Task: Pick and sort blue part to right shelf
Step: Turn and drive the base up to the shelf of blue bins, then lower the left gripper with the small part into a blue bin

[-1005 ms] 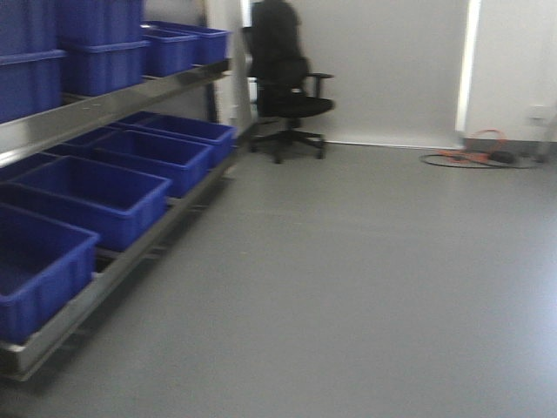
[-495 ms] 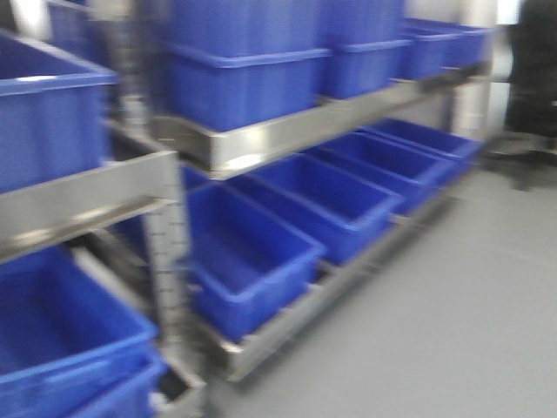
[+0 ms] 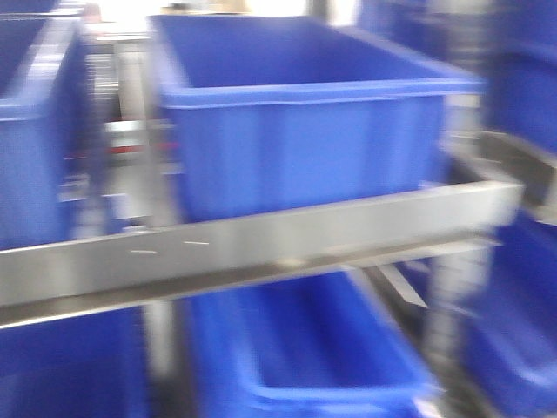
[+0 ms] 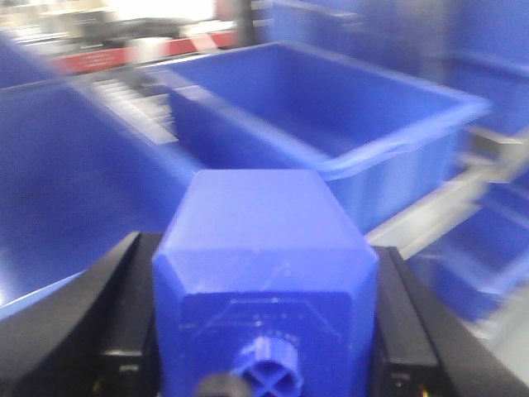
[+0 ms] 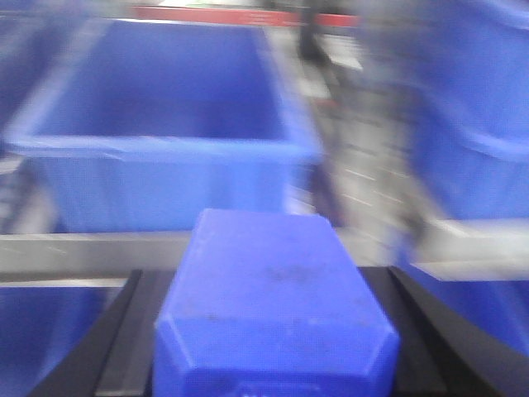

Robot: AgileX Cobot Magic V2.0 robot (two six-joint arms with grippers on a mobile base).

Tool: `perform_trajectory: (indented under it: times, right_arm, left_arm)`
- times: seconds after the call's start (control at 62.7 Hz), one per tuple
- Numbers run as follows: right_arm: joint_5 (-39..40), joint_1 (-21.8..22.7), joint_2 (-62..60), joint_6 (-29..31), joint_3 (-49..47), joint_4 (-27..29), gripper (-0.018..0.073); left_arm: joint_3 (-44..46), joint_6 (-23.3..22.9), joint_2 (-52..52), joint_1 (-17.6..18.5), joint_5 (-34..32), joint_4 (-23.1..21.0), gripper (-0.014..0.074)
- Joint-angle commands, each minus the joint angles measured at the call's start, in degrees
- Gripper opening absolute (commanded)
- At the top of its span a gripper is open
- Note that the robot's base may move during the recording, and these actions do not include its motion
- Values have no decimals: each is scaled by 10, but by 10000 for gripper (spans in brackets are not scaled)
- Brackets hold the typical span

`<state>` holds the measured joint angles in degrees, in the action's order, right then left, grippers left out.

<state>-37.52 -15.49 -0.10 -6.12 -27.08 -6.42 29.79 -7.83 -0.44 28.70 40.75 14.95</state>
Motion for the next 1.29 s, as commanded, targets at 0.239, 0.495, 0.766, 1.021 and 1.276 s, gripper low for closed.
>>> perform_trajectory:
  times: [0.239, 0.495, 0.766, 1.021, 1.276]
  right_arm:
    - [53, 2, 11, 4, -16, -7, 194]
    - [53, 2, 11, 4, -16, -7, 194]
    - [53, 2, 11, 4, -16, -7, 194]
    - [53, 2, 11, 4, -16, -7, 194]
    - [53, 2, 11, 4, -16, -7, 194]
  left_arm:
    - [15, -5, -6, -3, -52, 3, 321]
    - [15, -5, -6, -65, -52, 3, 321]
    - [15, -5, -6, -95, -52, 3, 321]
    - [15, -5, -6, -95, -52, 3, 321]
    - [15, -5, -6, -95, -52, 3, 321]
